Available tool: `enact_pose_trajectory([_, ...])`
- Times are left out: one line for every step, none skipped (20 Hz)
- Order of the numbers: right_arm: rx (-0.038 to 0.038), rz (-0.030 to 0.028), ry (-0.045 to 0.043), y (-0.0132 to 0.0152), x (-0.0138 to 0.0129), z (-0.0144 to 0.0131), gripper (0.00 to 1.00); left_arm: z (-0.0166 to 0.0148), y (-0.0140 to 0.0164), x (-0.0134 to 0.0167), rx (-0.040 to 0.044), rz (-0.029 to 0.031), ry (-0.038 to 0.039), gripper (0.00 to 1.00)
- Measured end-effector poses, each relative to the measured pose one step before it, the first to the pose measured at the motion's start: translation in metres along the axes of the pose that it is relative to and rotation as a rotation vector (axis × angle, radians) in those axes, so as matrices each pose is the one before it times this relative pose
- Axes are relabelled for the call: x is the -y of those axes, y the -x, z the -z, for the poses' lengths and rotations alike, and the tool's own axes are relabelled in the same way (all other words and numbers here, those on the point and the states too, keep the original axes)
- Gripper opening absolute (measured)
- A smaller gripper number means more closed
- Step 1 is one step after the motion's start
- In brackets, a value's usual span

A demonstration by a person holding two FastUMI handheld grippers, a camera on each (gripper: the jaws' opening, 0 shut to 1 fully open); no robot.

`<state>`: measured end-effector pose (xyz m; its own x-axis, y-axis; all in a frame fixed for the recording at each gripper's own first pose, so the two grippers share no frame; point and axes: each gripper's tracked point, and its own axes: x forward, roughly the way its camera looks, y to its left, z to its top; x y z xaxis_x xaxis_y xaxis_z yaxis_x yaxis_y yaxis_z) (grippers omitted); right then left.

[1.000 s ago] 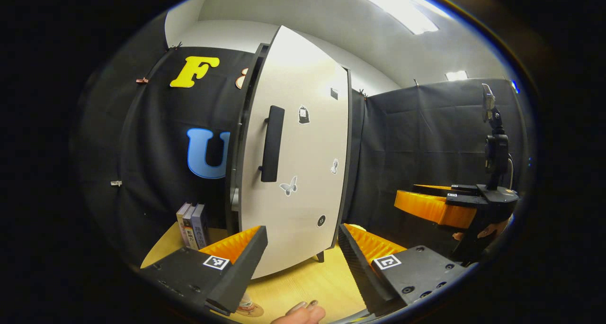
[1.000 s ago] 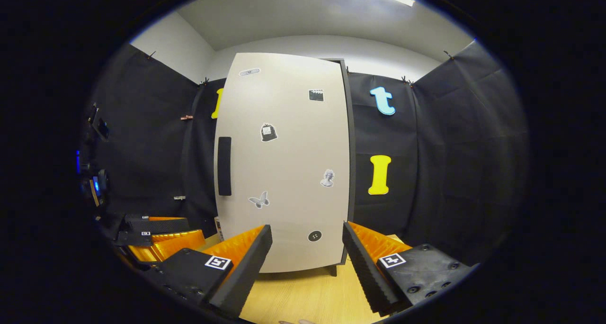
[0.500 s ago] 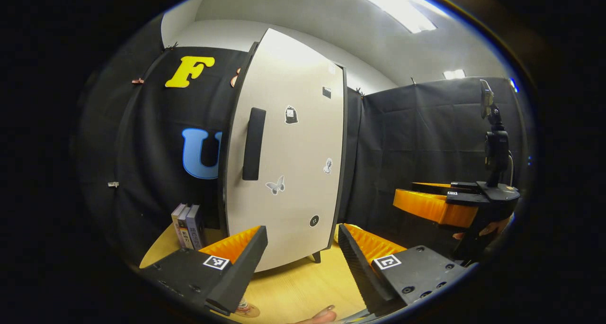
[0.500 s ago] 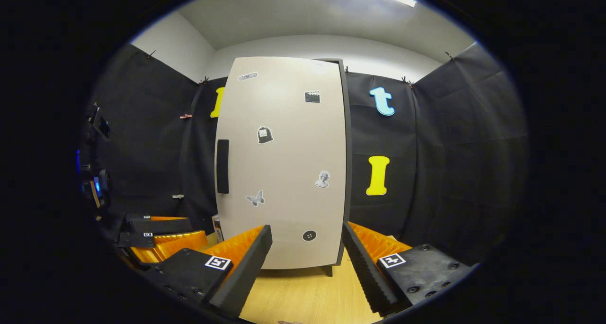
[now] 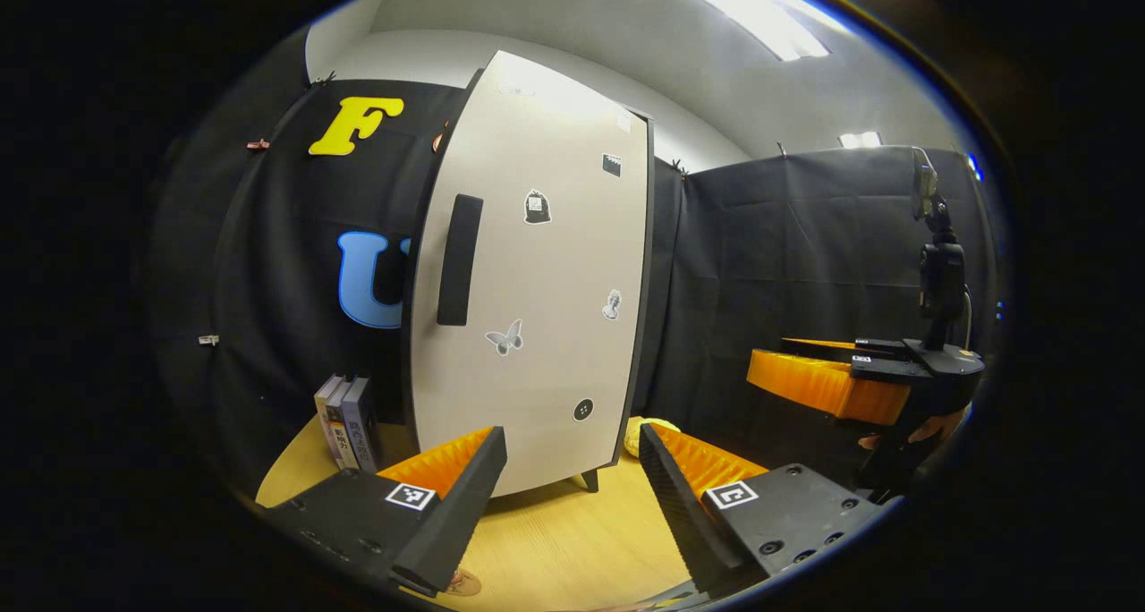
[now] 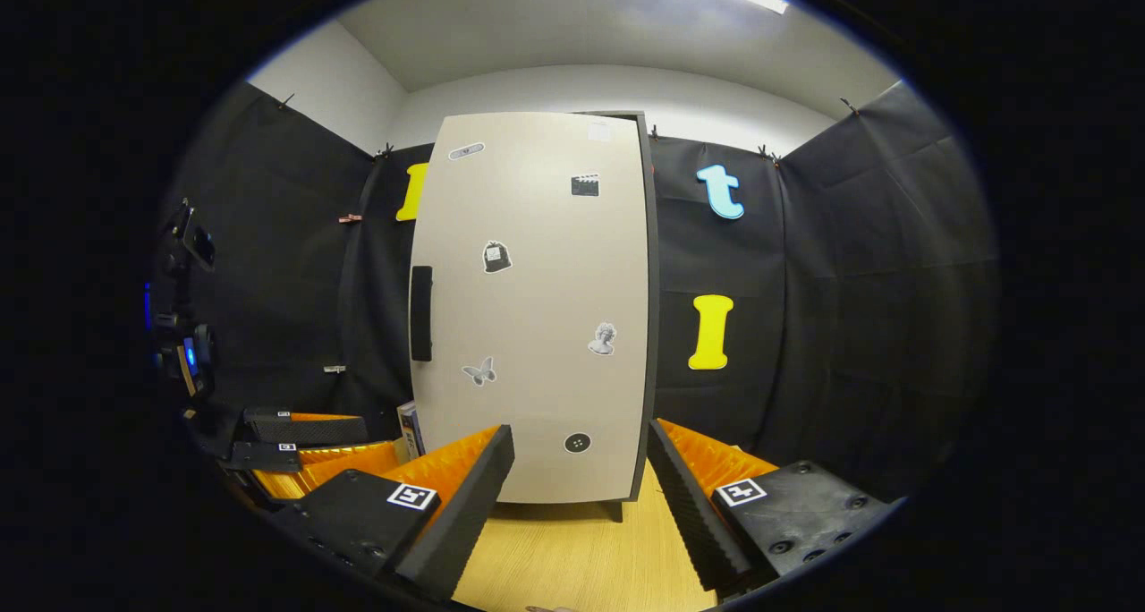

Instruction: Open the cabinet door with the right hand, grasp the bottle in the cabinet with the left hand and place it on the coaster, then close the cabinet door with the right hand.

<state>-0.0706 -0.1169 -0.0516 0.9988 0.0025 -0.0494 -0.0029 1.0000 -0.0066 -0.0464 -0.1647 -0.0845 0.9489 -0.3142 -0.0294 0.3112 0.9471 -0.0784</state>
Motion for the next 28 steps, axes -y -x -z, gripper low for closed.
enact_pose_trajectory([-0.00118, 0.00004, 0.00042, -0.00023, -0.00021, 0.00037, 0.97, -0.00155, -0.00008, 0.00030, 0.00157, 0.00009, -0.00646, 0.94])
enact_pose_trajectory([-0.00067, -0.00145, 0.00074, -0.00005, -0.00044, 0.00042, 0.97, -0.00032, -0.00058, 0.00041, 0.00286, 0.00183, -0.00514, 0.94])
enact_pose_trajectory([-0.00074, -0.00161, 0.00162, -0.00069, -0.00103, 0.00040, 0.97, -0.00070, -0.00055, 0.00095, 0.00198, 0.00282, -0.00343, 0.94])
enact_pose_trajectory([-0.00128, -0.00285, 0.00330, -0.00040, -0.00034, 0.00076, 0.97, 0.00028, -0.00038, 0.00058, 0.00091, 0.00321, -0.00302, 0.94])
enact_pose_trajectory([-0.00101, -0.00207, 0.00424, 0.00004, -0.00109, -0.00008, 0.97, -0.00024, 0.00019, 0.00042, -0.00015, 0.00138, -0.00314, 0.94])
enact_pose_trajectory([-0.00103, -0.00101, 0.00614, 0.00000, -0.00074, 0.00018, 0.97, 0.00001, -0.00067, -0.00059, 0.00026, 0.00010, -0.00361, 0.94])
enact_pose_trajectory([-0.00011, -0.00002, 0.00558, -0.00005, 0.00027, -0.00046, 0.97, -0.00101, -0.00040, -0.00092, 0.00118, -0.00199, -0.00307, 0.94])
enact_pose_trajectory([0.00222, -0.00178, 0.00389, -0.00015, -0.00044, -0.00078, 0.97, 0.00012, 0.00003, -0.00171, 0.00177, -0.00444, -0.00226, 0.94])
enact_pose_trajectory([0.00170, -0.00158, 0.00189, -0.00050, -0.00087, -0.00014, 0.97, -0.00096, 0.00050, -0.00148, 0.00203, -0.00325, -0.00198, 0.94])
enact_pose_trajectory([0.00214, -0.00188, -0.00051, -0.00045, -0.00045, -0.00039, 0.97, 0.00000, 0.00016, -0.00116, 0.00159, -0.00358, -0.00236, 0.94])
enact_pose_trajectory([0.00068, -0.00116, -0.00142, -0.00066, -0.00029, -0.00022, 0.97, -0.00019, -0.00056, -0.00099, 0.00059, -0.00247, -0.00231, 0.94])
enact_pose_trajectory([-0.00032, -0.00009, -0.00227, -0.00039, -0.00057, 0.00053, 0.97, -0.00018, -0.00026, -0.00124, 0.00030, -0.00136, -0.00151, 0.94])
enact_pose_trajectory([-0.00171, 0.00014, -0.00247, -0.00058, 0.00018, 0.00032, 0.97, -0.00081, 0.00008, -0.00094, 0.00138, -0.00228, -0.00191, 0.94])
enact_pose_trajectory([-0.00135, 0.00015, -0.00219, -0.00037, -0.00002, 0.00078, 0.97, -0.00007, 0.00053, -0.00064, 0.00103, -0.00175, -0.00257, 0.94])
enact_pose_trajectory([-0.00016, 0.00000, -0.00197, -0.00052, -0.00027, -0.00019, 0.97, -0.00121, 0.00012, -0.00096, 0.00225, -0.00327, -0.00301, 0.94])
enact_pose_trajectory([0.00001, -0.00036, -0.00127, -0.00045, 0.00023, -0.00003, 0.97, -0.00048, 0.00028, -0.00058, 0.00207, -0.00199, -0.00346, 0.94])
enact_pose_trajectory([0.00051, -0.00070, -0.00033, -0.00068, -0.00012, 0.00022, 0.97, -0.00116, -0.00005, -0.00081, 0.00195, -0.00209, -0.00378, 0.94])
enact_pose_trajectory([0.00033, -0.00287, -0.00020, -0.00021, -0.00106, 0.00047, 0.97, -0.00100, -0.00022, -0.00062, 0.00253, -0.00211, -0.00361, 0.94])
enact_pose_trajectory([0.00132, -0.00396, -0.00199, 0.00019, -0.00154, 0.00056, 0.97, -0.00097, -0.00001, -0.00055, 0.00140, -0.00100, -0.00256, 0.94])
enact_pose_trajectory([0.00138, -0.00358, -0.00334, -0.00008, -0.00114, -0.00012, 0.97, -0.00069, -0.00065, -0.00021, 0.00170, 0.00025, -0.00122, 0.94])
enact_pose_trajectory([0.00086, -0.00371, -0.00267, 0.00014, -0.00105, 0.00019, 0.97, -0.00011, 0.00019, -0.00025, 0.00096, -0.00107, -0.00101, 0.94])
enact_pose_trajectory([-0.00091, -0.00238, -0.00031, 0.00027, -0.00069, 0.00033, 0.97, -0.00076, -0.00014, -0.00025, 0.00102, -0.00087, 0.00049, 0.94])
enact_pose_trajectory([-0.00010, -0.00077, 0.00108, 0.00051, 0.00049, 0.00094, 0.97, -0.00077, -0.00003, -0.00020, 0.00145, -0.00024, 0.00279, 0.94])
enact_pose_trajectory([-0.00006, 0.00055, 0.00193, 0.00084, 0.00030, 0.00058, 0.97, -0.00044, -0.00049, 0.00039, 0.00140, 0.00065, 0.00343, 0.94])
enact_pose_trajectory([-0.00030, -0.00008, 0.00259, -0.00021, 0.00011, 0.00028, 0.97, -0.00138, 0.00020, 0.00021, 0.00229, 0.00037, 0.00340, 0.94])
enact_pose_trajectory([-0.00026, -0.00003, 0.00184, 0.00019, -0.00045, -0.00047, 0.97, -0.00009, 0.00012, 0.00045, 0.00117, 0.00132, 0.00194, 0.94])
enact_pose_trajectory([-0.00048, -0.00040, 0.00180, 0.00040, -0.00020, 0.00018, 0.97, -0.00110, 0.00013, 0.00041, 0.00177, 0.00063, -0.00090, 0.94])
enact_pose_trajectory([0.00028, -0.00069, 0.00137, 0.00031, 0.00007, -0.00005, 0.97, -0.00016, 0.00000, 0.00080, 0.00135, 0.00111, -0.00150, 0.94])
